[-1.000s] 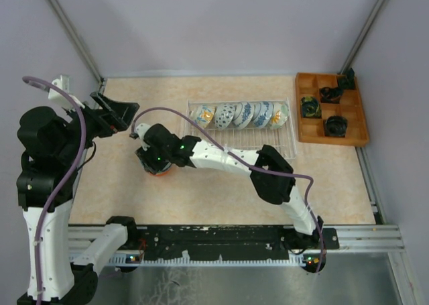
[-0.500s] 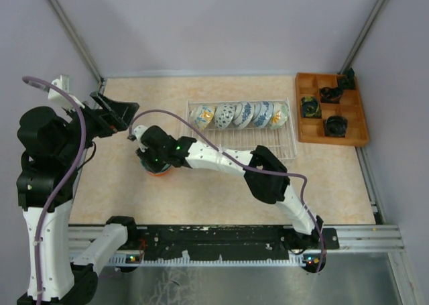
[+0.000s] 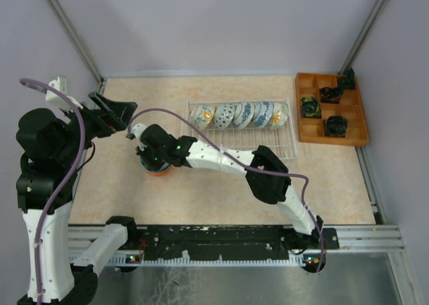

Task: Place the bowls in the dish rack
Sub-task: Pick up the bowl from the center of the board.

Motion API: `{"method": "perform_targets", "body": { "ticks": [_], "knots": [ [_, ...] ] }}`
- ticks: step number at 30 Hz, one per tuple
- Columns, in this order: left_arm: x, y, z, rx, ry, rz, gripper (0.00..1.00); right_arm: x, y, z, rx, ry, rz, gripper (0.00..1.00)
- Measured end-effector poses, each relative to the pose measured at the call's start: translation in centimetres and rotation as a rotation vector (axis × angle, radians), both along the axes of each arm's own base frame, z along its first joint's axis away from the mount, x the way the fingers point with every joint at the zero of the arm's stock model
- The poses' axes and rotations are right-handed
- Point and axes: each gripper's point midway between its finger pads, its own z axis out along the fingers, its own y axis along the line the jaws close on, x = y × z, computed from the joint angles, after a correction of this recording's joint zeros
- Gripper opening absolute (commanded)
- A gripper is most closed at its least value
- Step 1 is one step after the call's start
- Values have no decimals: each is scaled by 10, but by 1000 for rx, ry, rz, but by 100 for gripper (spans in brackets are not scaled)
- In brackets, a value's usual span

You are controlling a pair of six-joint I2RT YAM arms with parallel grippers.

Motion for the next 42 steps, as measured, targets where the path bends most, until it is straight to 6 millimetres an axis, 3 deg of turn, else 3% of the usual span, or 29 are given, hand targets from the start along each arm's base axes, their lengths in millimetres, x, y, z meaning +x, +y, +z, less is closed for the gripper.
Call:
{"method": "perform_targets", "body": {
  "ticks": [8, 18, 26, 30, 35, 39, 42],
  "knots": [
    [-9, 5, 14, -4, -64, 27, 100, -2, -4, 22, 56, -21, -2, 0],
    [-10, 8, 17, -4, -76, 44, 100, -9, 2, 57, 160, -3, 13, 0],
    [-11, 9, 18, -5, -83, 47, 100, -11, 2, 65, 197, 32, 19, 0],
    [-11, 9, 20, -7, -90, 47, 100, -15, -12, 82, 225, 59, 15, 0],
    [-11, 9, 24, -16, -103, 47, 100, -14, -39, 126, 296, 46, -10, 0],
    [-9, 6, 26, -31, -112, 36, 100, -15, -72, 171, 379, 18, -36, 0],
    [-4, -1, 21, -37, -94, 1, 100, -13, -98, 190, 416, 9, -67, 0]
  ]
}}
